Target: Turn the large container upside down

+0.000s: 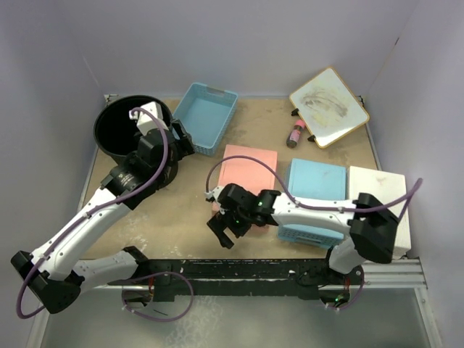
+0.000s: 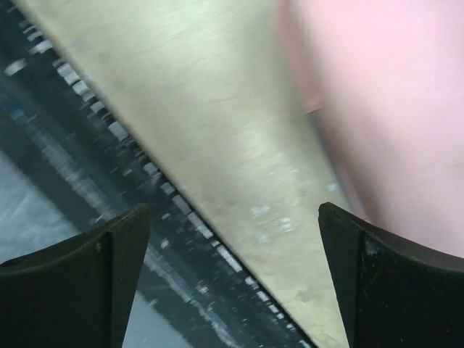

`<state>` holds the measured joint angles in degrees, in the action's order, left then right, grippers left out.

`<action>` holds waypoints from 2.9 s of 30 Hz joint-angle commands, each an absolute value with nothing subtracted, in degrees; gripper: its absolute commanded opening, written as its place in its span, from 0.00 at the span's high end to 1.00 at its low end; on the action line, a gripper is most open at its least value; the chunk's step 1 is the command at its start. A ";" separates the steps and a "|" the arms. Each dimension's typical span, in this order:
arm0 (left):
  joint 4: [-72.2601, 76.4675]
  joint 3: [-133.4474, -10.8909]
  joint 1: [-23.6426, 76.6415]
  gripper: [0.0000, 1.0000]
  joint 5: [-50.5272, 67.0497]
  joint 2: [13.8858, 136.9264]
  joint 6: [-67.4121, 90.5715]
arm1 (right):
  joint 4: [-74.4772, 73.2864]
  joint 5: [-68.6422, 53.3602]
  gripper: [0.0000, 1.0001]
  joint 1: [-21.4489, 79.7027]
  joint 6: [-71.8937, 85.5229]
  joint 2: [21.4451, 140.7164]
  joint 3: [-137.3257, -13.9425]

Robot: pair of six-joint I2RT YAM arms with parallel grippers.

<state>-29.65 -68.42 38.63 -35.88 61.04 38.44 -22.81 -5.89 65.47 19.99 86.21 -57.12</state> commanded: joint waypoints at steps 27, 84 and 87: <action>-38.61 -71.25 38.40 0.28 -32.49 59.55 39.27 | -13.42 16.39 0.00 37.38 17.06 115.79 -87.46; -37.26 -132.62 26.37 1.00 -11.47 135.47 14.20 | -26.51 23.60 0.02 35.16 32.19 56.40 -49.97; -37.42 -134.01 26.37 1.00 -10.88 131.28 13.50 | -25.90 23.31 0.02 35.16 32.01 57.01 -50.46</action>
<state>-39.46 -130.47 26.85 -11.49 140.18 14.76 -27.18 21.63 35.20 31.57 56.51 -48.66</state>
